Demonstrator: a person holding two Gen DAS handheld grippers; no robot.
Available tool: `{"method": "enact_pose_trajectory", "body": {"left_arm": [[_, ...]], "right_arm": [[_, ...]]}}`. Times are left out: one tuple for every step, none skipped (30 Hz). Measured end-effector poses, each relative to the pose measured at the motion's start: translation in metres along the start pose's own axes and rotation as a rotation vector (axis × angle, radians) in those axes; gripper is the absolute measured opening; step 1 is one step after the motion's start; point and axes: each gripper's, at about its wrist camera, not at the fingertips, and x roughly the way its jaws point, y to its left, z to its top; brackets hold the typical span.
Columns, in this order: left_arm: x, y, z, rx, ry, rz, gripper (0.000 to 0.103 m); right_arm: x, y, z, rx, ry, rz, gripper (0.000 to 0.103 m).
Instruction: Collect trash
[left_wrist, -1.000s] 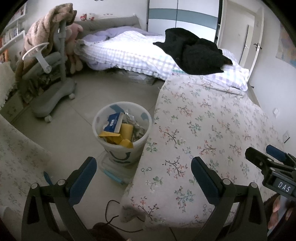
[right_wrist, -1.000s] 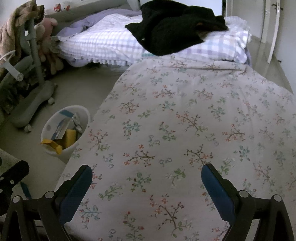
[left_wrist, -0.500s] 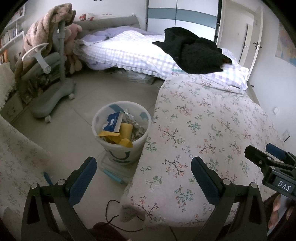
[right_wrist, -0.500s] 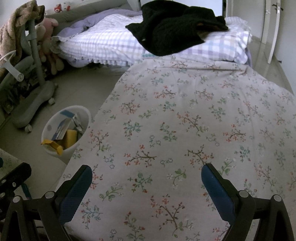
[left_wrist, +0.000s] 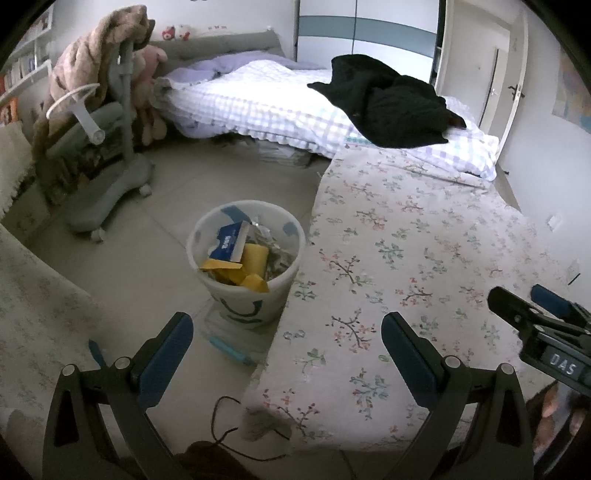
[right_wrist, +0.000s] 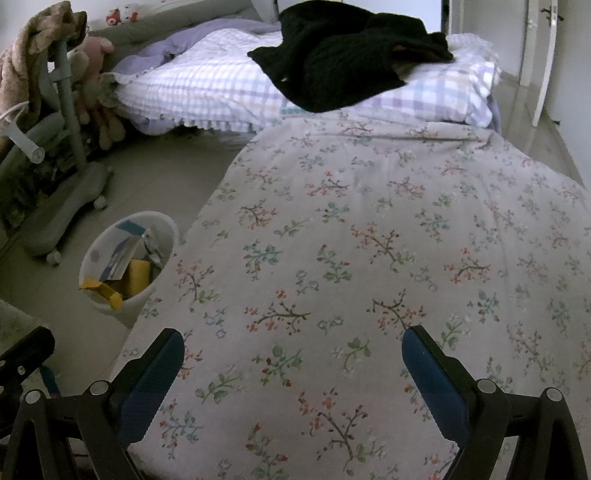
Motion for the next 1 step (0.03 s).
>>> {"method": "enact_pose_trajectory", "body": {"left_arm": [[0.0016,0.0011,0.0015,-0.005,0.009,-0.007,0.103]], "right_arm": [[0.0004,-0.0003,0.0002,0.001,-0.006,0.003,0.098]]}}
